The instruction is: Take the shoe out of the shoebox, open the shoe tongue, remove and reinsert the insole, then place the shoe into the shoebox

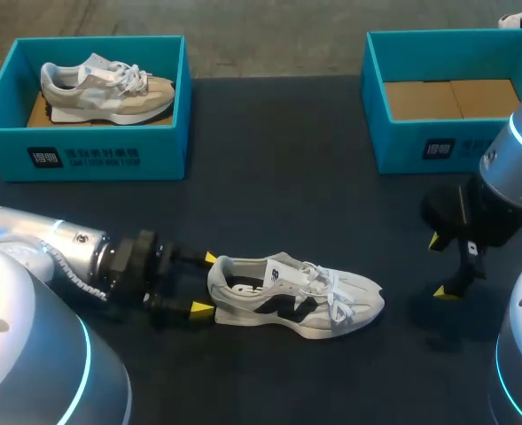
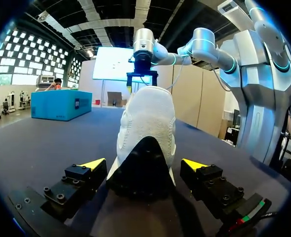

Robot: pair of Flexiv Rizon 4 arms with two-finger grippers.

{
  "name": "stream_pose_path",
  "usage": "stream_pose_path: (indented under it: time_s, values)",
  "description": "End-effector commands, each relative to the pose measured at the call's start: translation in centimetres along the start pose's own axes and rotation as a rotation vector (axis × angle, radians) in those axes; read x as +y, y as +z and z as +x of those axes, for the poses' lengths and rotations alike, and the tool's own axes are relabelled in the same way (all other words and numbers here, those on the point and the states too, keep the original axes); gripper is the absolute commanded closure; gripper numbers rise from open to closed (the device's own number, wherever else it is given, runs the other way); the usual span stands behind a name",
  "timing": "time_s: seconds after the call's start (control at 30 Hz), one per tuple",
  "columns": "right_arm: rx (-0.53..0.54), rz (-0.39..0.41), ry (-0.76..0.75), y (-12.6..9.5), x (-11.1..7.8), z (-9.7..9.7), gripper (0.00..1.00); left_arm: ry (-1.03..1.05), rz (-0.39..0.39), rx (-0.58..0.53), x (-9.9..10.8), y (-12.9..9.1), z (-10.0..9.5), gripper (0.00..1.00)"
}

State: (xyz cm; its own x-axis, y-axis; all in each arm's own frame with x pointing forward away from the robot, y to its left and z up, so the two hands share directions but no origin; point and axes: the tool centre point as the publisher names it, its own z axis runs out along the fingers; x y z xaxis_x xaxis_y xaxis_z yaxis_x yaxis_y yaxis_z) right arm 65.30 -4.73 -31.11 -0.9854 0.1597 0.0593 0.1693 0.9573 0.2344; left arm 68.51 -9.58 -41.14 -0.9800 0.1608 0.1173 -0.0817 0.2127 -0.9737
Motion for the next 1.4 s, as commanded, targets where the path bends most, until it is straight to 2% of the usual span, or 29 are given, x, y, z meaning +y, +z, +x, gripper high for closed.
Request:
stream_pose_path:
  time_s: [0.03,0.6,1.4]
  values:
    - [-0.003,0.0,-0.001,0.0,-0.1,0.1,0.0,0.009,-0.01,-0.004,0.1,0.7,0.0,0.0]
    - [-0.003,0.0,-0.001,0.0,-0.1,0.1,0.0,0.01,0.008,-0.004,0.1,2.8,0.0,0.0]
    - [-0.003,0.0,-0.001,0.0,-0.1,0.1,0.0,-0.002,0.036,-0.006,-0.2,4.2,0.3,0.0]
